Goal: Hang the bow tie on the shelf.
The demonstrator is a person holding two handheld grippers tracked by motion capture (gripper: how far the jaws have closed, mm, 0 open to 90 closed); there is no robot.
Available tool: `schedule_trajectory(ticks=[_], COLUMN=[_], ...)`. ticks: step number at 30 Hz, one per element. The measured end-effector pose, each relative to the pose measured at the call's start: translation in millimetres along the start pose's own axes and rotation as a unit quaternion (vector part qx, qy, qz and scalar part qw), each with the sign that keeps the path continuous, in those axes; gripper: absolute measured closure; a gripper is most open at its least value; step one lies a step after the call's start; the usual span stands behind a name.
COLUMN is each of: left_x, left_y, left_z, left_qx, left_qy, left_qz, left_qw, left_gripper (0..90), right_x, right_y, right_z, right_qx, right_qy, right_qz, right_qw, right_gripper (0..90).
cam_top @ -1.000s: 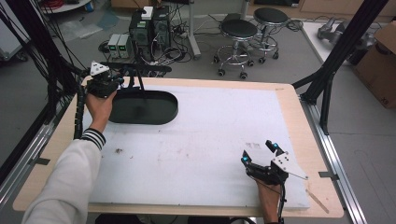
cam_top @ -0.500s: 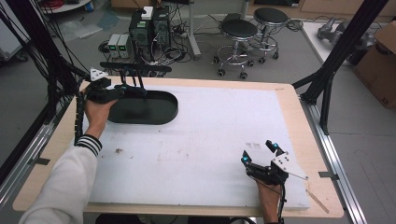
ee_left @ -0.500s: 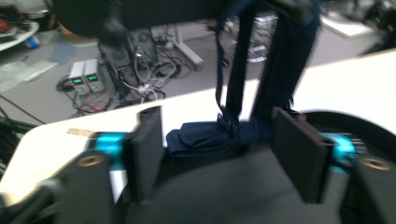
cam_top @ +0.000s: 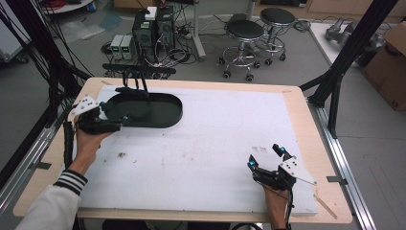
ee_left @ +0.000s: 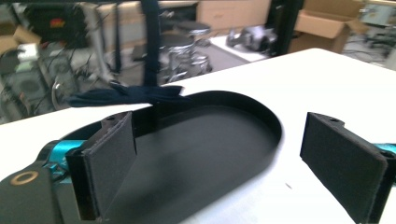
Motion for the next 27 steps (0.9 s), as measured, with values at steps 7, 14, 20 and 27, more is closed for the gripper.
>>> schedule_trajectory(ticks=[7, 14, 20, 27], left_x=[-29.8, -39.2, -42.1, -42.8], left_y=[41.1, 56.9, 60.5, 61.9], left_z=[-45.7, -69.7, -73.2, -74.0], left_qx=[-0.046, -0.06, -0.091, -0.1], left_qy=[0.021, 0.016, 0.013, 0.01], left_qz=[-0.018, -0.018, -0.008, -0.008], left_qw=[0.9986, 0.9979, 0.9958, 0.9949], left_gripper=[7.3, 7.0, 7.0, 7.0], right_x=[1.1, 1.1, 1.9, 1.7], right_y=[-0.1, -0.8, -0.4, -0.4], right_z=[-0.2, 0.0, -0.3, -0.3], right_qx=[0.001, 0.003, 0.002, 0.0], right_qy=[0.002, 0.007, 0.006, 0.009], right_qz=[-0.002, -0.005, -0.008, -0.008], right_qw=[1.0, 1.0, 0.9999, 0.9999], right_gripper=[3.5, 3.5, 3.4, 3.5])
Point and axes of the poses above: each handheld gripper's, and its own axes: y roughly backward along the jaws, z roughly out of its top, x roughly to its left, the point moved 2 cm from there along -y, roughly forward along the jaws, and after that the axes turned 8 degrees about -y, right-handed, at the moved point
